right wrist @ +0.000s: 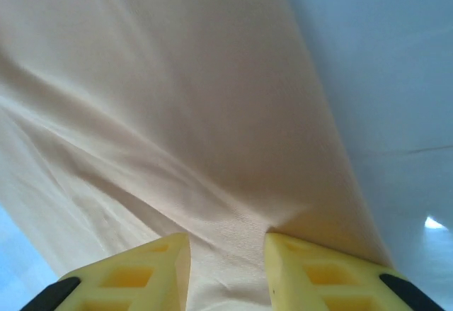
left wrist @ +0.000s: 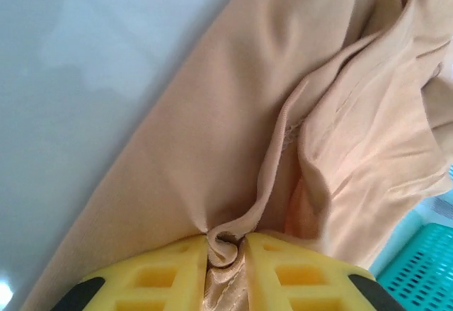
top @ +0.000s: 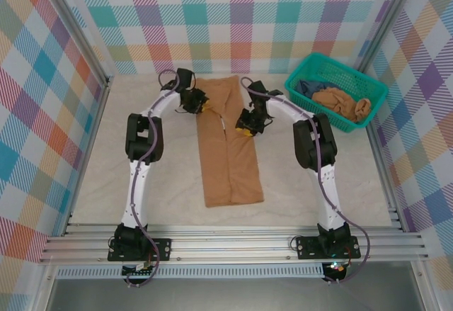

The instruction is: Fold and stack the t-shirts

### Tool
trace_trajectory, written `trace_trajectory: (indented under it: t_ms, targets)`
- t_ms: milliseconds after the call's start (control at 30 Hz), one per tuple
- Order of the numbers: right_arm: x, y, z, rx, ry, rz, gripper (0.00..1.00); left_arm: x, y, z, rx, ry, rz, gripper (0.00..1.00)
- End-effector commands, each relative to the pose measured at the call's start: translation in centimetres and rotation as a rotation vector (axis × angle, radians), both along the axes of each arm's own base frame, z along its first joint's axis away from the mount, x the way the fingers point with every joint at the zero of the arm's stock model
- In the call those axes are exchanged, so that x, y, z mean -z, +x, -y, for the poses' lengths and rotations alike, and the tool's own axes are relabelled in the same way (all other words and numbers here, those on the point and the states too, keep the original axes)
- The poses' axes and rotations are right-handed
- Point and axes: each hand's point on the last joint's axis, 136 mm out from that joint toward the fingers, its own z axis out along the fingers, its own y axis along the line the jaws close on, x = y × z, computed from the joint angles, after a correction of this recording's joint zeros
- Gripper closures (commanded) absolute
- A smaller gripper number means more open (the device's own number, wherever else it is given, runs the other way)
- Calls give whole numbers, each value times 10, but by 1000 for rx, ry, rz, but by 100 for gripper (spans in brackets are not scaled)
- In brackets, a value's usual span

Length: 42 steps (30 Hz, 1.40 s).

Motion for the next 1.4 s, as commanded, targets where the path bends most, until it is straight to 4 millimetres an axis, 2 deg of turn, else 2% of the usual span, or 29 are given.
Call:
trace_trajectory:
  t_ms: [0, 133, 200, 300, 400, 500, 600, 667, 767, 867, 967, 1100, 1167, 1233, 1300, 1367]
  targets:
    - [15, 0, 32, 141, -77, -79, 66, 34, 5, 16, 11, -6, -61, 77]
    - [15, 10, 40, 178, -85, -95, 66, 29, 14, 21, -15, -22, -47, 77]
    - [12, 11, 40, 174, -82, -97, 66, 21, 15, 22, -12, -27, -33, 77]
    - [-2, 12, 30, 150, -41, -59, 65, -15, 22, 26, 3, -54, 37, 71]
    - [-21, 11, 17, 136, 18, -17, 62, -62, 24, 32, 19, -84, 109, 64]
    - [-35, 8, 0, 114, 69, -4, 61, -102, 12, 35, 43, -77, 141, 63]
    - [-41, 7, -13, 86, 82, 5, 60, -119, -13, 34, 61, -38, 129, 65]
    - [-40, 8, -18, 77, 86, 5, 61, -114, -38, 34, 76, -13, 92, 68]
    - [-28, 6, -21, 78, 92, -29, 64, -100, -79, 33, 104, 1, 38, 72]
    - [-26, 3, -24, 69, 115, -35, 65, -82, -128, 23, 117, 22, -22, 73]
    - [-49, 2, -28, 36, 155, 50, 64, -76, -182, 6, 185, 106, -86, 74]
    - [-87, -11, -18, 20, 162, 144, 58, -57, -265, -17, 316, 198, -214, 74]
    - [-100, -24, -11, 17, 165, 160, 58, -49, -311, -28, 389, 236, -292, 73]
    - [-103, -43, -5, 22, 160, 139, 58, -40, -348, -36, 448, 259, -365, 73]
    - [-98, -69, 2, 24, 154, 96, 59, -36, -374, -35, 499, 249, -374, 70]
    - [-84, -108, 10, 23, 117, 25, 59, -29, -396, -33, 523, 231, -390, 68]
